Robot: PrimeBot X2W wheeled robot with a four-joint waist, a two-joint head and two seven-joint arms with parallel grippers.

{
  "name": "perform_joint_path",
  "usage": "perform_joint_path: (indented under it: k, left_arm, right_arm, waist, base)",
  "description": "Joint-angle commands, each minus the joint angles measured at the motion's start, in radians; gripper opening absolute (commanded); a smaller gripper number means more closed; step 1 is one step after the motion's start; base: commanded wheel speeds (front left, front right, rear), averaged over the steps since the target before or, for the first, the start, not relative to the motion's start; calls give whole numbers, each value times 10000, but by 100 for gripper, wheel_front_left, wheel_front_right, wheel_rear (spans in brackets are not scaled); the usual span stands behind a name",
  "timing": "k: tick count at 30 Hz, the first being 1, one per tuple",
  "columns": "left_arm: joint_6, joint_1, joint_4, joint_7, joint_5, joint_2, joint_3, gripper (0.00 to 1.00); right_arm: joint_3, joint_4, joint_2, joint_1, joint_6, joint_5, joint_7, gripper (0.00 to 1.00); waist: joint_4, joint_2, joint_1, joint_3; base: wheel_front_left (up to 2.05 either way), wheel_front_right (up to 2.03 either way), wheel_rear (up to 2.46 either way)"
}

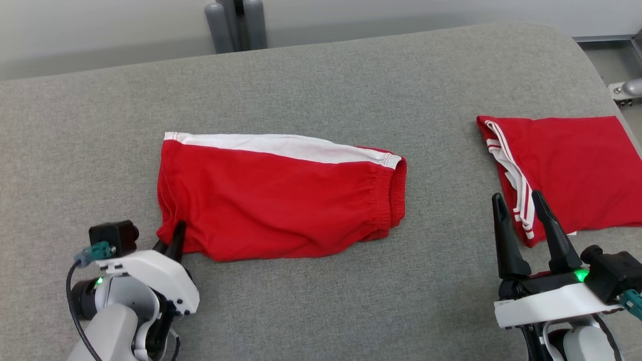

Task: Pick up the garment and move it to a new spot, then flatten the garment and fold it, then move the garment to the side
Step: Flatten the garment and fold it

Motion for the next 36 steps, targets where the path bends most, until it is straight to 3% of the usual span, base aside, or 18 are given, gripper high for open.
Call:
perform_joint_path:
  k: [1,12,13,14,17,23,31,36]
  left_arm:
    - [110,385,-217,-185,41,30,49,0]
    - [1067,2658,-2729,-415,-75,-290,0,0]
    - [1093,2737,-2835,-395,-142,-340,-5,37]
    - [1173,2762,-2922,-492,-64,-297,38,100]
    - [1384,2839,-3017,-758,59,-242,192,100]
    - [1924,2423,-3462,-2497,858,13,706,100]
    - [1788,1336,-4255,-3139,2323,349,617,100]
    - [1601,1342,-4370,-3169,2703,649,681,100]
  right_arm:
    - [-34,27,-48,120,3,-17,-73,100]
    - [-372,61,-49,457,3,-243,128,100]
    - [-362,32,-50,450,3,-232,180,100]
    - [-343,22,-52,438,3,-253,232,100]
    - [-333,-13,-49,414,3,-289,301,100]
    - [-461,-158,-47,354,3,-538,313,100]
    - [-596,-475,-50,224,3,-1370,451,100]
    - [-488,-537,-50,312,3,-1668,555,100]
  waist:
    - [69,0,0,-99]
    - [892,0,0,-463]
    - [936,0,0,-479]
    - [960,0,0,-511]
    - [1012,0,0,-626]
    - [1097,0,0,-882]
    - [1333,0,0,-1054]
    - [1343,0,0,-1265]
  base:
    - [0,0,0]
    - [0,0,0]
    - [0,0,0]
    - [0,0,0]
    - [0,0,0]
    - [0,0,0]
    - [0,0,0]
    - [0,0,0]
